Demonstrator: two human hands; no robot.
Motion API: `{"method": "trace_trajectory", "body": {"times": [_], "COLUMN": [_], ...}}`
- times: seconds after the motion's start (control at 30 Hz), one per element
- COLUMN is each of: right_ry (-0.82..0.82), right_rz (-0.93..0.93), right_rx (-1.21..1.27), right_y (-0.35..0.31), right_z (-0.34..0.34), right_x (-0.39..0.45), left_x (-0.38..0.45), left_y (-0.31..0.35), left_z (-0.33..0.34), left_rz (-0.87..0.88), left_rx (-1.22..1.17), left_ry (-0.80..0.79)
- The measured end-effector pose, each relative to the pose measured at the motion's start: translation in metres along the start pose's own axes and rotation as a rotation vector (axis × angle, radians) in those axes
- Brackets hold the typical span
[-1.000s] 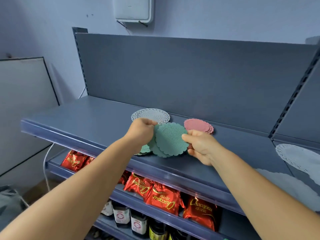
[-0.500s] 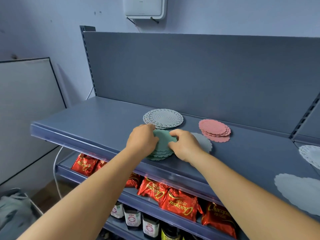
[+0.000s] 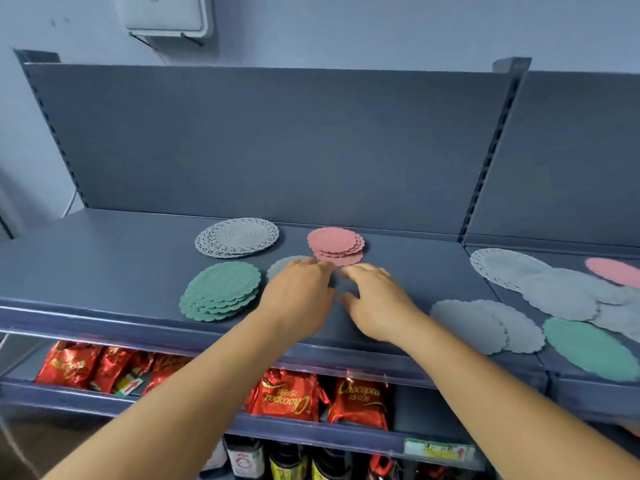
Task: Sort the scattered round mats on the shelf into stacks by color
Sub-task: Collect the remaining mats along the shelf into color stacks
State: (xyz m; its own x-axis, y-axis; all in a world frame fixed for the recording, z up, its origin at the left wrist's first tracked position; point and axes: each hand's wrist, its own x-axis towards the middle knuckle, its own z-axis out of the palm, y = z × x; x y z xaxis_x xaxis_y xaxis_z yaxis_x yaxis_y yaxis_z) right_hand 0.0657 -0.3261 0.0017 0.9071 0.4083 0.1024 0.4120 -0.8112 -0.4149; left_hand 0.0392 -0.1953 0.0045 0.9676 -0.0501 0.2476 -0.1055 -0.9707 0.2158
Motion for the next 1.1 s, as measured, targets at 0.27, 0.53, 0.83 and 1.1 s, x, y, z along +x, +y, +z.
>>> {"method": "trace_trajectory", "body": {"times": [0.27, 0.53, 0.83, 1.1], "right_ry": [-0.009, -0.067, -0.265, -0.120], "right_rz": [0.144, 0.161, 0.145, 0.257], "right_rx": [-0.044, -0.081, -0.137, 0.054], "right_y": [0.103, 0.182, 0.212, 0.217], "right_z": [-0.044, -0.078, -0.089, -0.095], "right_x": [-0.048, -0.071, -0.069, -0.056], "left_x": [0.014, 0.030, 0.042, 0.052], "left_y": [0.110, 0.182, 0.198, 0.196], "left_z": [0.036, 0.060, 0.062, 0.061], "left_rz": [0.133, 0.098, -0.044, -0.164], "left_rx": [0.021, 0.177, 0.148, -0.046], "left_ry": [-0.118, -0.254, -0.415, -0.356]}}
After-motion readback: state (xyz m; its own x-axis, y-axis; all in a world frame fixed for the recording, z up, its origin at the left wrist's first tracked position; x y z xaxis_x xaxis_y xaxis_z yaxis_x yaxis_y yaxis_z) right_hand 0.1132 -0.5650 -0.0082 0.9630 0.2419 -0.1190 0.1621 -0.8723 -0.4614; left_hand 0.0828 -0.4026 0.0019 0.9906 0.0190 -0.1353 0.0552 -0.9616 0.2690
